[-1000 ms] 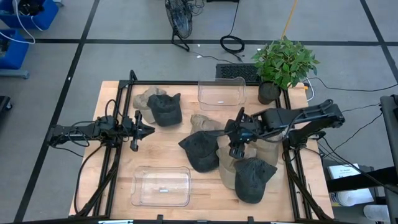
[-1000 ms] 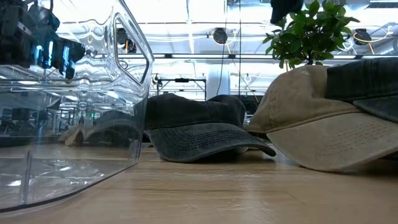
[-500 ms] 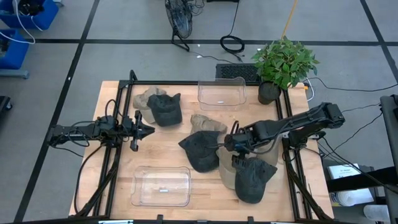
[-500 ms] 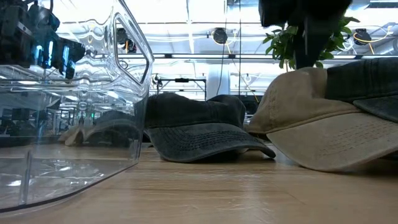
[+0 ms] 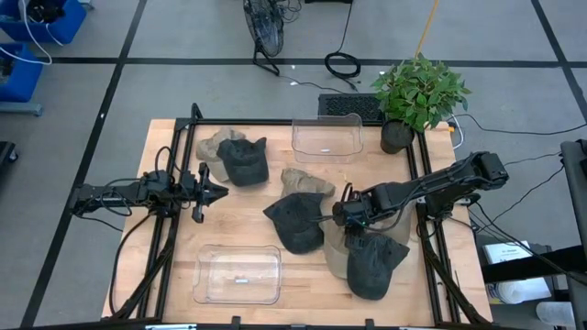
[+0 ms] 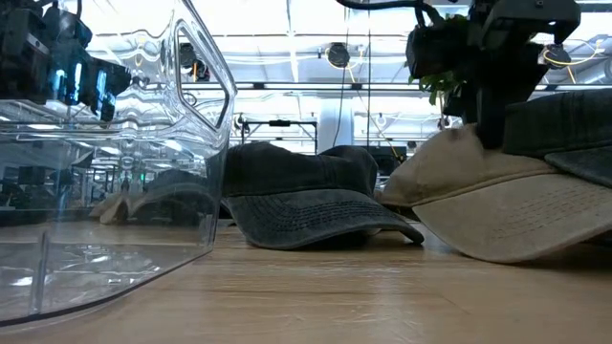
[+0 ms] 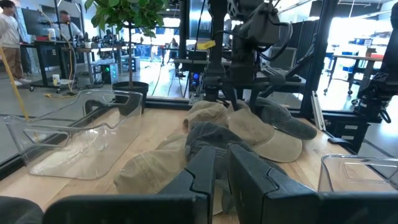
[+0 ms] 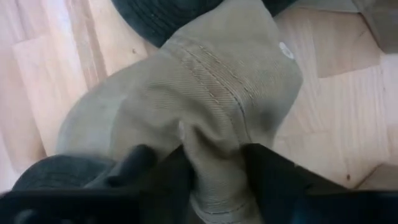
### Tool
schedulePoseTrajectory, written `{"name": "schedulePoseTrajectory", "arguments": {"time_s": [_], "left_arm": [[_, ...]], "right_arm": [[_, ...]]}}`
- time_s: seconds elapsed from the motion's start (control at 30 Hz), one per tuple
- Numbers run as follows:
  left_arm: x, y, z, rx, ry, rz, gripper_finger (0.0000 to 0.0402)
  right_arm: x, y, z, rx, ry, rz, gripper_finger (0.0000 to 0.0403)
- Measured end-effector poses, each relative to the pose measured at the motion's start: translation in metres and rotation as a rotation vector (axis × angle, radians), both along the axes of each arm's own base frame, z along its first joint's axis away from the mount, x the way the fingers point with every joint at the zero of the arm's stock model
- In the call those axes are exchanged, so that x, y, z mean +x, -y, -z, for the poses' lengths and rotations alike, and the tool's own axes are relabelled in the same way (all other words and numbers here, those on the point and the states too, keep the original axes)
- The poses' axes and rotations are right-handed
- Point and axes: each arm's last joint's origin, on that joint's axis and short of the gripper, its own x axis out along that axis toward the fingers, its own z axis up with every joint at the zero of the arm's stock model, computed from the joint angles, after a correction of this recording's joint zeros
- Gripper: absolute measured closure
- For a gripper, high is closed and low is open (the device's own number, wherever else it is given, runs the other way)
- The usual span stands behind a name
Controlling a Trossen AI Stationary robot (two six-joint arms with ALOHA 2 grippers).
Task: Pick & Place hat
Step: Put the brown cap into the top transparent bin
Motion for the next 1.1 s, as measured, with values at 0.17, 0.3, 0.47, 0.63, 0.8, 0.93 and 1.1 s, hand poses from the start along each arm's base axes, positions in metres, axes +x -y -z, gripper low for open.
{"name": "schedulePoseTrajectory", "arguments": {"time_s": [0.17,0.3,0.47,0.63,0.8,0.93,1.1], "left_arm": [[0.0,0.0,0.0,0.0,0.0,0.0,0.0355],[0.0,0.0,0.0,0.0,0.0,0.0,0.0355],[0.0,0.0,0.0,0.0,0.0,0.001,0.0355],[0.0,0.0,0.0,0.0,0.0,0.001,0.0355],[0.0,0.0,0.0,0.0,-0.001,0.001,0.0355],[0.0,0.0,0.0,0.0,-0.001,0.001,0.0355],[0.0,0.0,0.0,0.0,0.0,0.0,0.0355]], "right_arm": [[-0.001,0.0,-0.009,0.01,0.033,0.012,0.0392],[-0.007,0.003,-0.032,-0.022,0.076,0.065,0.0397],[-0.017,0.008,-0.072,-0.077,0.173,0.11,0.04],[-0.024,0.013,-0.109,-0.169,0.262,0.128,0.0401],[-0.018,0.022,-0.14,-0.315,0.354,0.098,0.0402],[-0.003,0.038,-0.151,-0.407,0.419,0.074,0.0402],[0.019,0.069,-0.157,-0.528,0.484,0.025,0.0402]]}}
